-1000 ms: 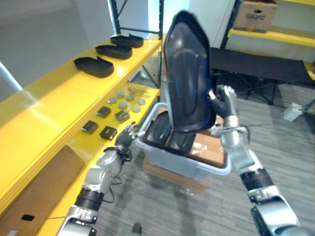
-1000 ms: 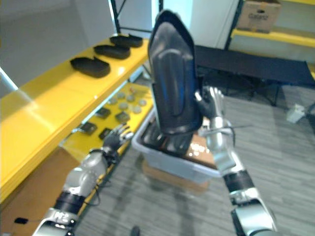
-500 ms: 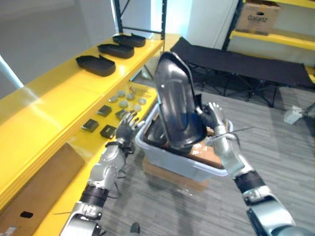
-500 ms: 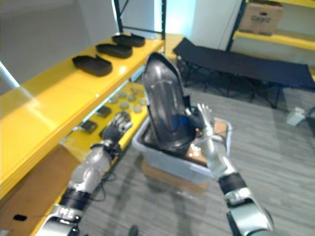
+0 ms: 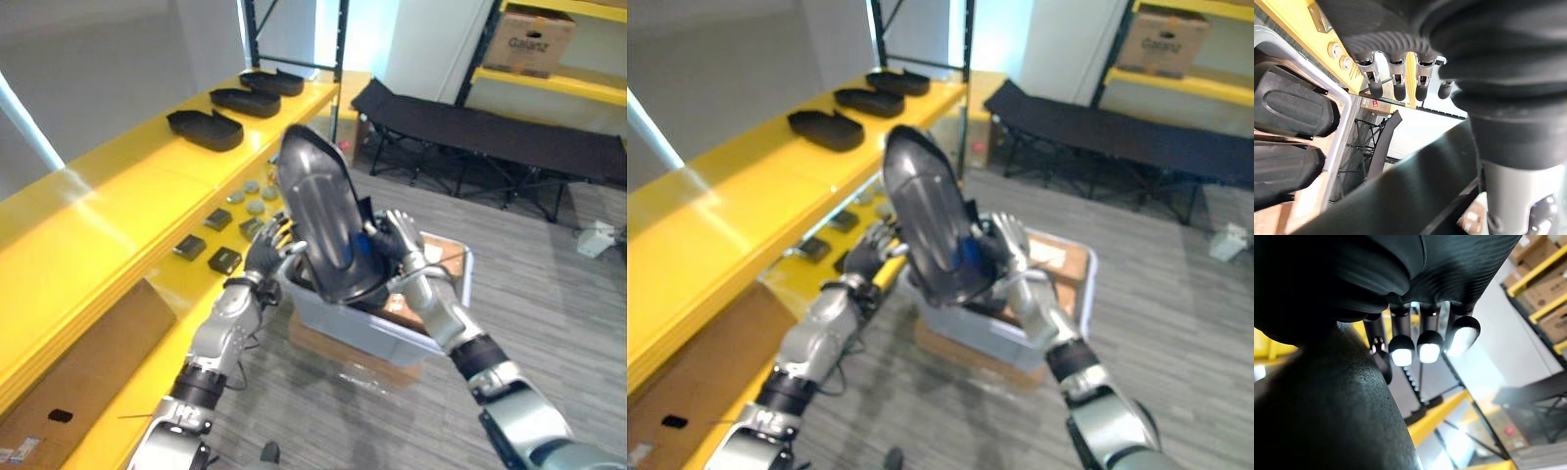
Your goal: Walk over and take plastic housings, then place them on the shelf
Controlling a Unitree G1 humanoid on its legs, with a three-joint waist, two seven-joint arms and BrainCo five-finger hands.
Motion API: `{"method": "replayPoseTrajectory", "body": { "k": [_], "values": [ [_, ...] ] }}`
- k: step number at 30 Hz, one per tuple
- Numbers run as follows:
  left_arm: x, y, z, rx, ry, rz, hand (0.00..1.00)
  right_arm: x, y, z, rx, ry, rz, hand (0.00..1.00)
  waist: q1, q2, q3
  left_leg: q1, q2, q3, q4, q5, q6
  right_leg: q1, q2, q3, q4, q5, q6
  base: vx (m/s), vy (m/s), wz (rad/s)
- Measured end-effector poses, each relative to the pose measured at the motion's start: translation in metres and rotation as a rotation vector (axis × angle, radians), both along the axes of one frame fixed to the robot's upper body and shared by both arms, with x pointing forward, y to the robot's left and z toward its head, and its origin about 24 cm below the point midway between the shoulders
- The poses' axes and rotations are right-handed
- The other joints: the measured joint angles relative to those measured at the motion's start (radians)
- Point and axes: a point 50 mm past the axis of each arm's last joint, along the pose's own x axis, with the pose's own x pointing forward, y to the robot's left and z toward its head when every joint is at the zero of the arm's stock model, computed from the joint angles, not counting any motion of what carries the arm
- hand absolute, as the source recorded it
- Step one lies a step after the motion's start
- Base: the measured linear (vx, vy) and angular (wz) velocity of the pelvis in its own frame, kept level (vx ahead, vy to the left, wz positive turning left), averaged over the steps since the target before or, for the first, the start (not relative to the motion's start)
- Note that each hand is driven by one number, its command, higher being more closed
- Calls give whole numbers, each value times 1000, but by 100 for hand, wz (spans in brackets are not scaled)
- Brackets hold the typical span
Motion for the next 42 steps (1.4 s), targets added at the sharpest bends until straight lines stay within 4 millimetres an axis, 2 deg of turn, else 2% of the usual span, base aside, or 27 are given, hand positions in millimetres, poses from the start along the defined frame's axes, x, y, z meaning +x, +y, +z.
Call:
{"method": "replayPoseTrajectory", "body": {
  "k": [4, 15, 16, 22, 32, 37, 42],
  "values": [
    [-1, -4, -1, 2, 8, -16, 0, 3, 8, 6, -19, -16, 28, 100, 6, 0, 0, 0, 0, -1, 0, 0, 0, 1, 0, -1, 0, 0, 0, 0, 0, 0],
    [-3, -12, -10, 9, 50, -43, 0, 5, 20, -3, -40, 25, 53, 100, 11, 0, 0, 1, 3, -2, 0, 0, 0, 2, 3, -2, -1, 0, 0, 0, 0, 0],
    [-4, -12, -11, 7, 53, -39, 100, 5, 21, -4, -43, 28, 55, 100, 11, 0, 0, 1, 3, -2, 0, 0, 0, 2, 3, -2, -1, 0, 0, 0, 0, 0],
    [-13, -11, -22, -77, 63, 61, 100, -1, 28, -11, -38, 26, 86, 100, 12, 0, 0, 1, 7, -3, 0, 0, 0, 4, 9, -2, -9, 2, -2, 0, 0, 0],
    [-23, -5, -35, -195, 56, 241, 100, -24, 41, -32, 78, -13, 95, 100, 11, 0, 0, 1, 10, 1, 0, 0, -1, 3, 12, 0, -13, 3, -4, 0, 0, 0],
    [-27, -2, -32, -188, -5, 283, 100, -34, 49, -36, 142, -20, 100, 100, 9, -2, -1, 1, 12, 2, 0, 0, -1, 2, 12, 2, -14, 3, -4, 0, 0, 0],
    [-29, -1, -23, -113, -86, 331, 100, -43, 54, -39, 213, -26, 90, 100, 8, -21, -14, 2, 16, 4, 0, -3, -4, 0, 12, 8, -14, 3, -4, 0, 0, -2]
  ]
}}
